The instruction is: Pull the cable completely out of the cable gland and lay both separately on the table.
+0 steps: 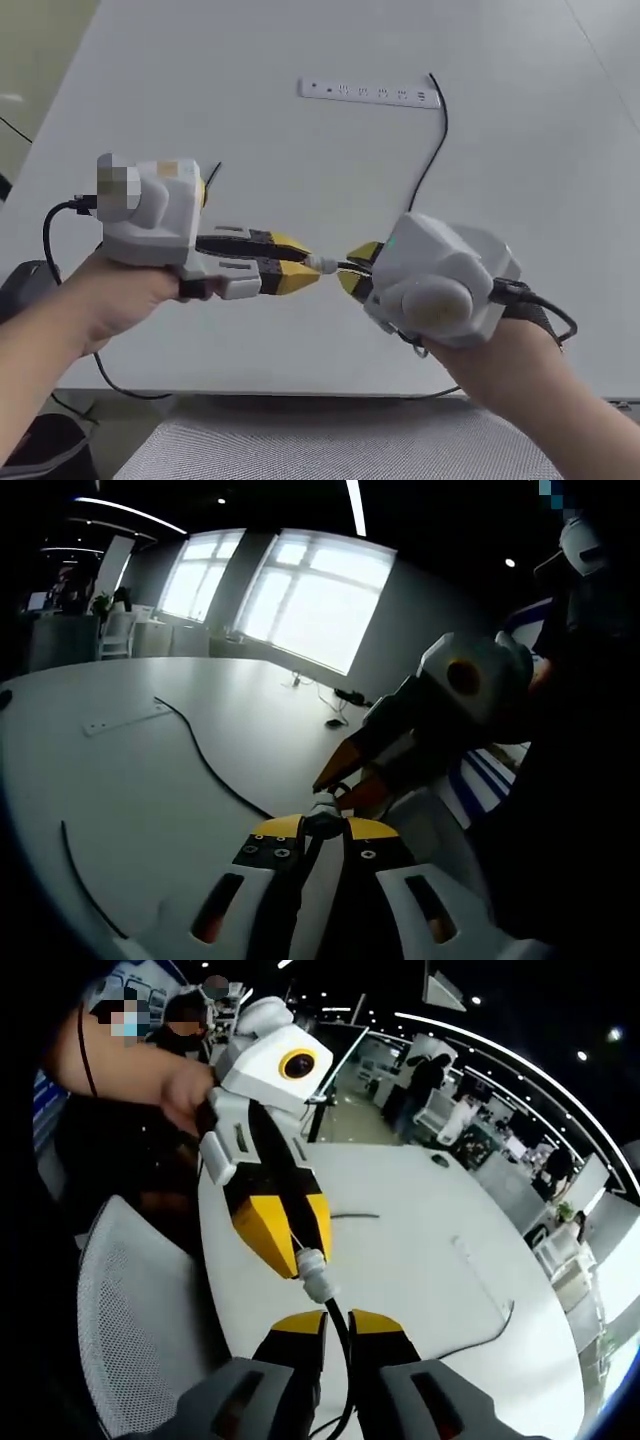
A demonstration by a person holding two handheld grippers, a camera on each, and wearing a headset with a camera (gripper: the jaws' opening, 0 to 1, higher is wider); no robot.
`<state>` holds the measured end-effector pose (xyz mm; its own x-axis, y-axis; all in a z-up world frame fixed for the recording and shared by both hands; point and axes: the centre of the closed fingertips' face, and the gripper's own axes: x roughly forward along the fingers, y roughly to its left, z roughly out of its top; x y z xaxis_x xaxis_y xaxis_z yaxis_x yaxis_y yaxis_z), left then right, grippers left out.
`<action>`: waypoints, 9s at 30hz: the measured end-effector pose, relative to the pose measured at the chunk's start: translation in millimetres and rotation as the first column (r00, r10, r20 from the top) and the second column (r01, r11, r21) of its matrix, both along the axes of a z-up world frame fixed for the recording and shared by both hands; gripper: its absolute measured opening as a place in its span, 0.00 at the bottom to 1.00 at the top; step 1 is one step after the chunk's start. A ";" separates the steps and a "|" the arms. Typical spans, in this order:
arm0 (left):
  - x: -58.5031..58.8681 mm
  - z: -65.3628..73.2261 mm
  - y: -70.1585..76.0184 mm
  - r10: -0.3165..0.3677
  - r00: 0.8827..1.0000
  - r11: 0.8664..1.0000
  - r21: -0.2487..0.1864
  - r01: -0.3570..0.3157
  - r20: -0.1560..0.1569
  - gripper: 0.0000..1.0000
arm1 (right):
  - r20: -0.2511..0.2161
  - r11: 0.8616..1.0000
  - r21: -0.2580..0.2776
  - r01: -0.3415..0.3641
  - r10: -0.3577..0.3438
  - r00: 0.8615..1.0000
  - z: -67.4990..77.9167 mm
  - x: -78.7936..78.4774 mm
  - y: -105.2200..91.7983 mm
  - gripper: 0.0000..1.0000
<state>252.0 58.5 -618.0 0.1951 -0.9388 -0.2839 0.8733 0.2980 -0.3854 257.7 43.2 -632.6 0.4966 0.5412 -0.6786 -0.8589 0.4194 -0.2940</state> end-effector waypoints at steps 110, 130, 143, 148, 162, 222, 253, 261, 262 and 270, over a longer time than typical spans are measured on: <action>1.6 -7.1 1.8 -0.007 1.000 0.998 0.062 0.005 0.028 0.15 | -0.057 0.989 -0.137 -0.047 0.040 0.998 -6.9 2.8 4.1 0.09; 3.0 -7.6 2.7 -0.006 0.997 0.996 0.086 -0.001 0.072 0.15 | -0.114 0.988 -0.031 0.150 -0.152 0.982 -9.9 7.7 -14.6 0.00; 9.3 -4.1 5.4 0.019 0.997 0.997 0.077 -0.026 0.079 0.15 | -0.185 0.942 0.083 0.325 -0.306 0.934 -16.1 14.3 -40.3 0.00; 10.4 -5.0 6.3 0.026 0.997 0.996 0.081 -0.032 0.078 0.15 | -0.217 0.916 0.105 0.386 -0.358 0.908 -23.5 18.2 -54.8 0.00; 10.4 -5.9 2.0 0.026 0.997 0.996 0.086 -0.032 0.075 0.15 | -0.469 0.721 0.178 0.669 -0.536 0.702 -59.0 18.2 -97.3 0.00; 4.7 -9.5 -11.5 -0.008 0.998 0.994 0.107 0.001 0.065 0.15 | 0.025 0.989 -0.123 -0.084 0.087 0.996 3.3 4.8 -8.6 0.12; 3.5 -9.7 -15.6 -0.071 0.981 0.984 0.173 0.040 0.179 0.15 | -0.110 0.994 -0.017 0.105 -0.106 0.988 -14.7 10.7 -37.0 0.00; 4.7 -10.5 -16.8 -0.080 0.977 0.981 0.188 0.043 0.196 0.15 | -0.202 0.970 0.060 0.237 -0.220 0.954 -22.1 13.8 -47.6 0.01; 4.9 -10.6 -16.9 -0.081 0.977 0.981 0.189 0.043 0.197 0.15 | -0.218 0.964 0.073 0.255 -0.234 0.947 -22.9 14.3 -48.7 0.01; 3.9 -13.9 -19.6 -0.086 0.979 0.979 0.197 0.049 0.184 0.15 | -0.253 0.949 0.079 0.306 -0.278 0.927 -36.0 15.4 -61.2 0.01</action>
